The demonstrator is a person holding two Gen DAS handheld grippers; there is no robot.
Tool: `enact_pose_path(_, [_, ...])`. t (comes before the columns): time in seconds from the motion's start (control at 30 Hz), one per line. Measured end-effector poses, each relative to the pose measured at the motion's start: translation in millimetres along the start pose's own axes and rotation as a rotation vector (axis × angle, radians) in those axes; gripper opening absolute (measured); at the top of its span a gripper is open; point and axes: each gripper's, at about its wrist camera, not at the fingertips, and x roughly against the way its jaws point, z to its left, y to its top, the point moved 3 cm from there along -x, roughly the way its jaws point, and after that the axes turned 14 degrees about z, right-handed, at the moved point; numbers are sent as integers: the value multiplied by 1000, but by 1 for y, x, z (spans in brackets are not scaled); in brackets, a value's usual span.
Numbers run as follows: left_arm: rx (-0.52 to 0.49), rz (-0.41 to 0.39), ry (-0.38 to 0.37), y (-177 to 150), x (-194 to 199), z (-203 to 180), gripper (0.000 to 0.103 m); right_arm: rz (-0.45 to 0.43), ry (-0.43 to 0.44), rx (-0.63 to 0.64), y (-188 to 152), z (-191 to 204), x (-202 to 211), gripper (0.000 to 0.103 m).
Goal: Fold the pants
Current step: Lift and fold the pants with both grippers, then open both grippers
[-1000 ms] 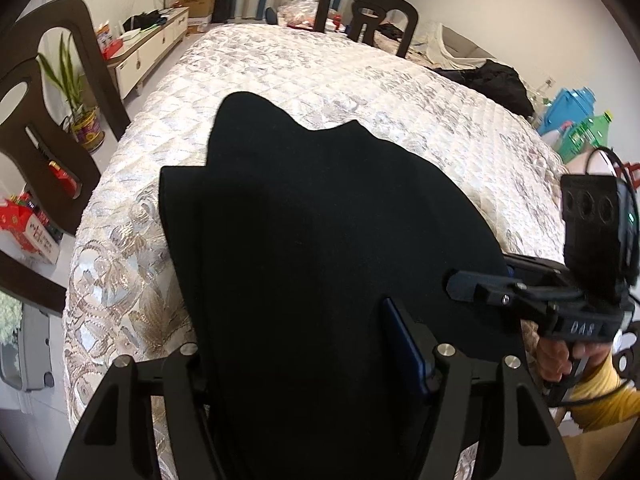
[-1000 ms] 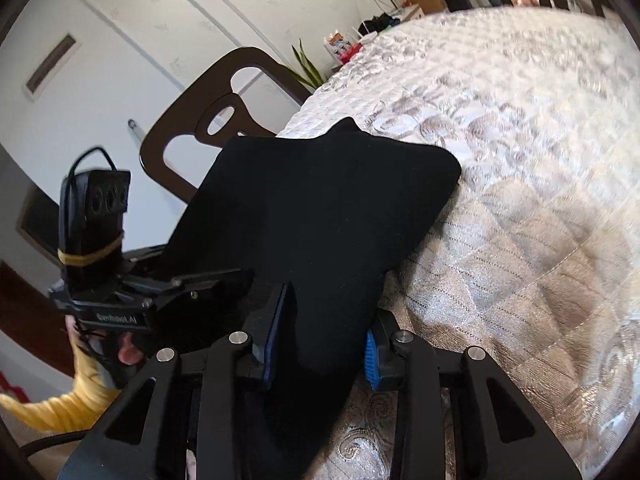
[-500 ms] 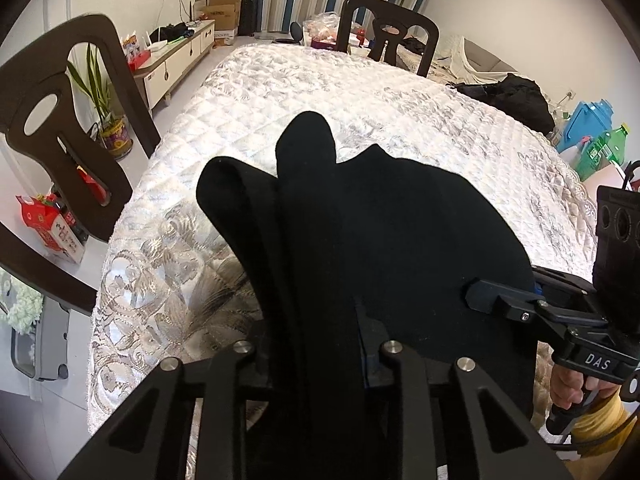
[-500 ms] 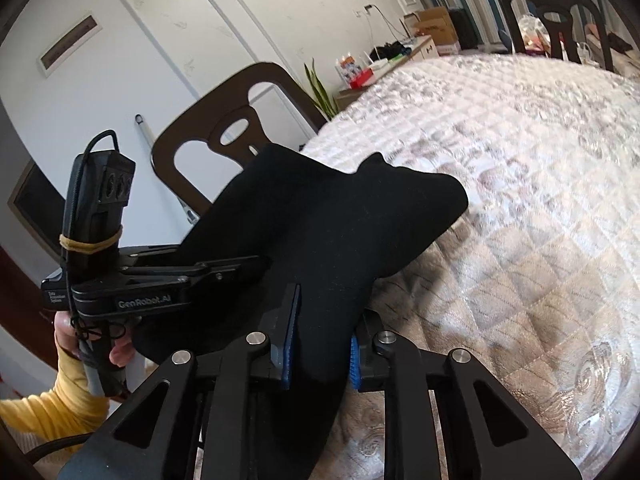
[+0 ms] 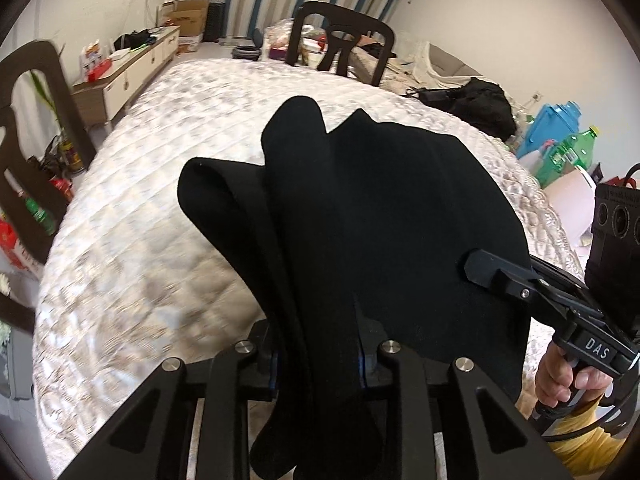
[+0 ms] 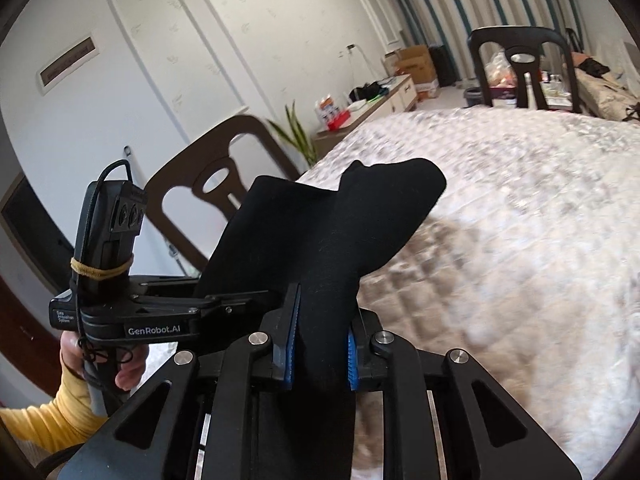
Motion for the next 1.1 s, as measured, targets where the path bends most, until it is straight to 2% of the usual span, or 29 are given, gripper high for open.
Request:
enact_pose_path(0.4, [-97, 4, -78, 39, -24, -75, 28, -90, -93, -87, 10, -56, 46, 18])
enact_pose_path(0.63, [-120, 52, -100, 53, -54, -104, 28, -84, -148, -141, 10, -87, 49, 18])
enact_pose_path(0.9, [-100, 78, -82, 57, -70, -97, 29, -53, -166, -210, 4, -120, 41, 18])
enact_pose_path(1.1, [-85, 86, -69, 56, -76, -86, 39, -12, -194, -250, 0, -139, 33, 19])
